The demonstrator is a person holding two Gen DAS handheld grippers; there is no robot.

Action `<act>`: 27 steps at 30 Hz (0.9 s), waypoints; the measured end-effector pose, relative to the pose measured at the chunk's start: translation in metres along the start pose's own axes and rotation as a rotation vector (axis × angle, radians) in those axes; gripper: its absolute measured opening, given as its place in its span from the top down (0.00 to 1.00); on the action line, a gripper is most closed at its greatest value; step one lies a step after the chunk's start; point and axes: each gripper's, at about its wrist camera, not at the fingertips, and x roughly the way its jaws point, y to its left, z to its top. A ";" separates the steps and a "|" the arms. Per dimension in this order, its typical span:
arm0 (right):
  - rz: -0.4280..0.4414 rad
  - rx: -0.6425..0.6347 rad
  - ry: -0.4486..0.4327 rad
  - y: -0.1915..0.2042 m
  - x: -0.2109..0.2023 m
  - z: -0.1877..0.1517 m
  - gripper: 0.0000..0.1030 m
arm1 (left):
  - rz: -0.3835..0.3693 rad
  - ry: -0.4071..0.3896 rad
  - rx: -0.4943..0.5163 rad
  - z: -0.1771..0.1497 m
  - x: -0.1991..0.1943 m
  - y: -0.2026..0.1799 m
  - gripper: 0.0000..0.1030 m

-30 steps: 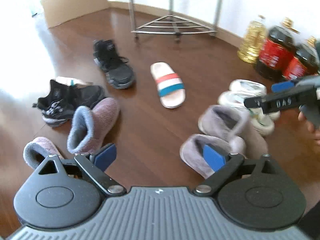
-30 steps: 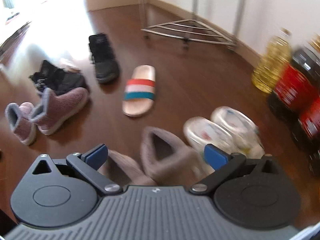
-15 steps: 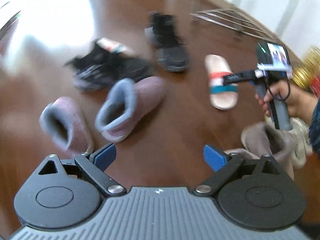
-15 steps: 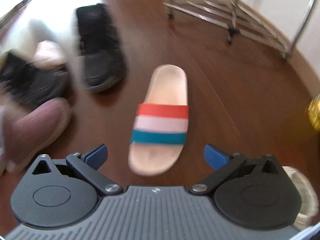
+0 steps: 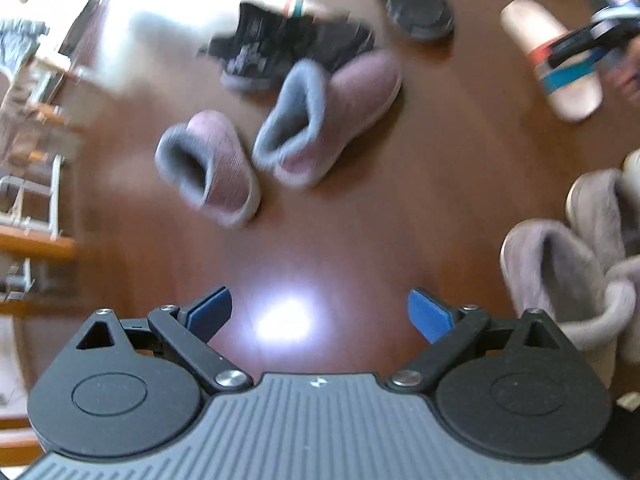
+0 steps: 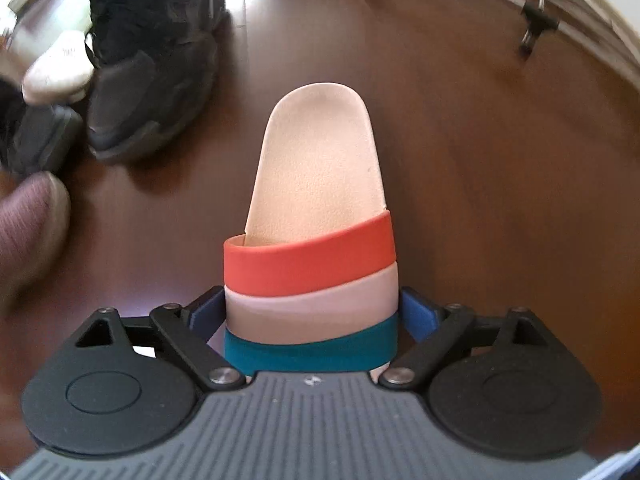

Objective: Organize scattered shoes
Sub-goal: 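Grasp the striped pink slide with the right gripper and carry it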

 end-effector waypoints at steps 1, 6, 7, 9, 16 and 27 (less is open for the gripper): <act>0.002 -0.019 0.004 -0.018 -0.002 -0.001 0.13 | 0.007 -0.006 -0.001 -0.002 -0.002 -0.001 0.06; 0.014 -0.102 0.024 -0.057 -0.010 -0.012 0.13 | -0.026 -0.023 -0.147 -0.008 -0.017 -0.008 0.06; 0.017 -0.118 0.028 -0.063 -0.011 -0.014 0.13 | -0.037 -0.031 -0.165 -0.007 -0.021 -0.011 0.06; 0.022 -0.149 0.036 -0.075 -0.015 -0.019 0.13 | -0.048 -0.046 -0.189 -0.005 -0.029 -0.016 0.06; 0.052 -0.188 0.047 -0.100 -0.018 -0.027 0.12 | -0.070 -0.082 -0.227 0.006 -0.045 -0.039 0.06; 0.058 -0.083 -0.076 -0.116 -0.061 -0.041 0.09 | -0.109 -0.080 -0.244 0.029 -0.076 -0.053 0.06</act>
